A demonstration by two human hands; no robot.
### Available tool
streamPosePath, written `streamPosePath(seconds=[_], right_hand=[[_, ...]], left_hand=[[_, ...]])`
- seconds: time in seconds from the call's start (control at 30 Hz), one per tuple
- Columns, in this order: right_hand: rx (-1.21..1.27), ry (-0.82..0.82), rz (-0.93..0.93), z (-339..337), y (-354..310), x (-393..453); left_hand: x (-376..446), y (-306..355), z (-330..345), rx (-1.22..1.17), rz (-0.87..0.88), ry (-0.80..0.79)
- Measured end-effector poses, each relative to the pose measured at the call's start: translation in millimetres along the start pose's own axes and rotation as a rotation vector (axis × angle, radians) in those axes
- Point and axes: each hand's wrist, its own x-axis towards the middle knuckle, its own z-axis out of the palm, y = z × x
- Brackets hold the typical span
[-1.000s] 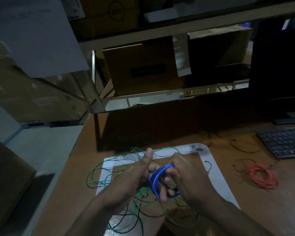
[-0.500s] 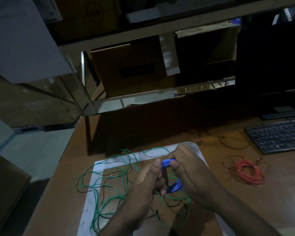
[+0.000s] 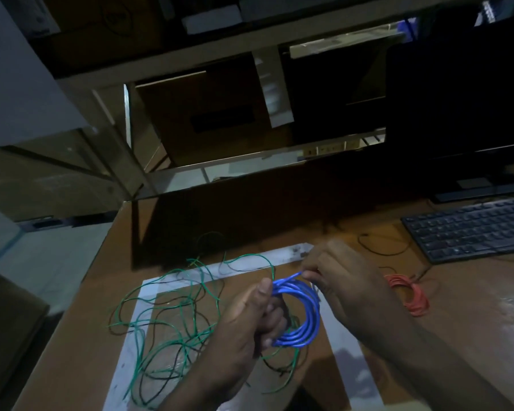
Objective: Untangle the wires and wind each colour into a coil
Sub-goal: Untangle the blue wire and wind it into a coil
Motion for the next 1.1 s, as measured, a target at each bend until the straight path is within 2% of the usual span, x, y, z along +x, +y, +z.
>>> streamPosePath(seconds=[0.27,0.37,0.5,0.57,0.7,0.97,1.03,1.1], right_hand=[[0.690,-0.075,0.498,-8,-1,-9],[0.917,-0.105,0.593,-10,-6,-9],[0.865,-0.142,0.586,-8,-11,-12],[0.859,-0.106,0.627,-6,-13,-12],[1.059,-0.032,0.726,-4,-19,-10],[1.577,-0.115,0.950,-5,-19,-2],[1.610,-0.099,0.941,-2,-21,-1],[1.519,-0.037,0.910,1,-25,1]], left_hand=[[6,-11,28,0.098,0.133,0.169],[7,-14,35,0.157,0.192,0.284],[9,-21,39,0.217,0.231,0.378],[9,-23,41,0.275,0.262,0.382],[13,-21,41,0.349,0.287,0.370],[20,-21,31,0.225,0.231,0.321],[20,-20,31,0.224,0.228,0.292],[20,-18,32,0.223,0.232,0.298]])
